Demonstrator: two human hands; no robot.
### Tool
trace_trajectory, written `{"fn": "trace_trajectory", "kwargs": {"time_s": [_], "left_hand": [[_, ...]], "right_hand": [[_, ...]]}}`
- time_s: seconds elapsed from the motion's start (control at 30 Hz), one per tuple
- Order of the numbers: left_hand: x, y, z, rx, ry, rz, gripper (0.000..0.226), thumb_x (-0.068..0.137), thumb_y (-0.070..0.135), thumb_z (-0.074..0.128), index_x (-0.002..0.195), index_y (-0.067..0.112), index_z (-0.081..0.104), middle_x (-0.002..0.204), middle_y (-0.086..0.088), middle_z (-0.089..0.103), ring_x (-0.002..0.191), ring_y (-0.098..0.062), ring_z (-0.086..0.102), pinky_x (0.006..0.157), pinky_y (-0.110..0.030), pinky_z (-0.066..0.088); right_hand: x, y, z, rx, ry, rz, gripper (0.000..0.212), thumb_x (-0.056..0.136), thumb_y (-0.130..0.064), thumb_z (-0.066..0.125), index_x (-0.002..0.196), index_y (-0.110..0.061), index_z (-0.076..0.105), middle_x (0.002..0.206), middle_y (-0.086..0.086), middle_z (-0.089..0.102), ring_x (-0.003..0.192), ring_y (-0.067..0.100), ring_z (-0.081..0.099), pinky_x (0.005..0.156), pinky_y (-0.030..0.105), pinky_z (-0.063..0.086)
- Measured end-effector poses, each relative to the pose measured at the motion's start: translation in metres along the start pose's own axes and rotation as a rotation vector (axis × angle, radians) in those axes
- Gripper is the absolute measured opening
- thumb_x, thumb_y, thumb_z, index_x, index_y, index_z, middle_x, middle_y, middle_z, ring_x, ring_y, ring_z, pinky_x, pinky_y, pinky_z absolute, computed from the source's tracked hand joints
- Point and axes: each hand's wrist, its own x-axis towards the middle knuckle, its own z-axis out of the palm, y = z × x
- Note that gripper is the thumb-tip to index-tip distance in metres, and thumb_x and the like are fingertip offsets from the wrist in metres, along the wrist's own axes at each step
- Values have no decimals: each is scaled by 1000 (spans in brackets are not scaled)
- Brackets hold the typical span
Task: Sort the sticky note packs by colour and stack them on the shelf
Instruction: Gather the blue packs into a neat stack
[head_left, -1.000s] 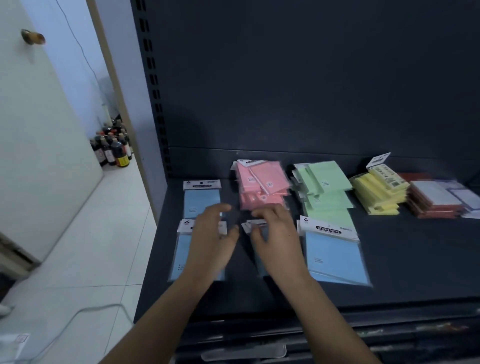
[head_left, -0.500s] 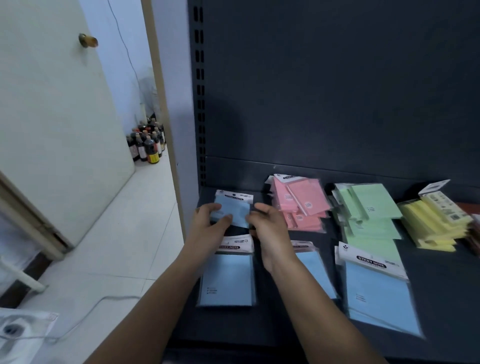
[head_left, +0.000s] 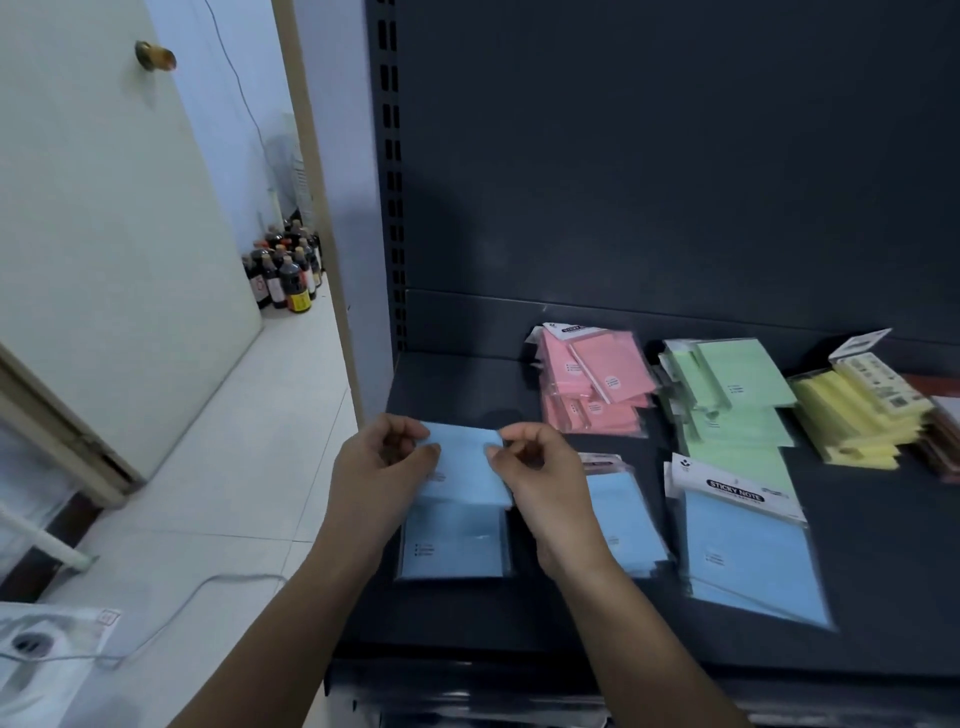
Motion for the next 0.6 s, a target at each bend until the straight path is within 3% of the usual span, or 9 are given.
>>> {"fn": "trace_trajectory", "kwargs": {"time_s": [0.13, 0.2, 0.27, 0.33, 0.4, 0.5, 0.6], "left_hand": [[-12, -9, -11, 153, 42, 105, 10, 82, 17, 68, 76, 22, 61, 68, 6, 61, 57, 2, 54, 51, -7, 40], [-18, -14, -14, 181, 34, 130, 10, 81, 18, 70, 77, 20, 61, 66, 5, 62, 53, 5, 53, 51, -5, 40], [-25, -19, -15, 206, 33, 137, 11, 81, 16, 70, 76, 19, 61, 65, 5, 61, 53, 6, 52, 52, -5, 40], [-32, -21, -15, 234, 39, 150, 14, 81, 12, 69, 76, 20, 59, 65, 5, 59, 54, 6, 52, 53, -4, 39], [-39, -20, -15, 266, 34, 192, 17, 81, 6, 68, 78, 21, 59, 65, 7, 57, 56, 4, 51, 53, -3, 38], [-49, -11, -6, 357, 20, 319, 19, 79, 5, 66, 81, 23, 59, 68, 11, 56, 59, -1, 49, 57, -5, 36], [-61, 2, 20, 378, -77, 446, 18, 79, 6, 66, 80, 23, 60, 71, 11, 57, 69, -5, 50, 67, -14, 39]], "right_hand": [[-19, 3, -5, -341, -27, -195, 18, 82, -11, 67, 88, -24, 56, 83, -1, 52, 70, 8, 50, 68, 14, 42], [-27, 3, -2, -533, -38, -262, 18, 84, -16, 66, 97, -22, 55, 89, -2, 50, 72, 9, 50, 72, 20, 45], [-36, 3, 2, -706, -61, -316, 21, 87, -20, 61, 107, -18, 54, 100, -1, 48, 83, 14, 52, 83, 29, 46], [-44, 4, 4, -862, -55, -391, 24, 89, -23, 57, 113, -17, 52, 111, 1, 47, 97, 17, 51, 86, 29, 43], [-50, 2, 0, -898, -32, -460, 23, 89, -22, 57, 111, -17, 53, 108, -1, 47, 100, 17, 49, 83, 26, 39], [-56, -4, -14, -817, 23, -506, 13, 87, -17, 58, 99, -15, 58, 90, -7, 46, 86, 16, 50, 70, 20, 33], [-56, -9, -43, -730, 187, -507, 7, 86, -12, 59, 92, -14, 61, 85, -5, 53, 80, 15, 50, 71, 24, 37]]}}
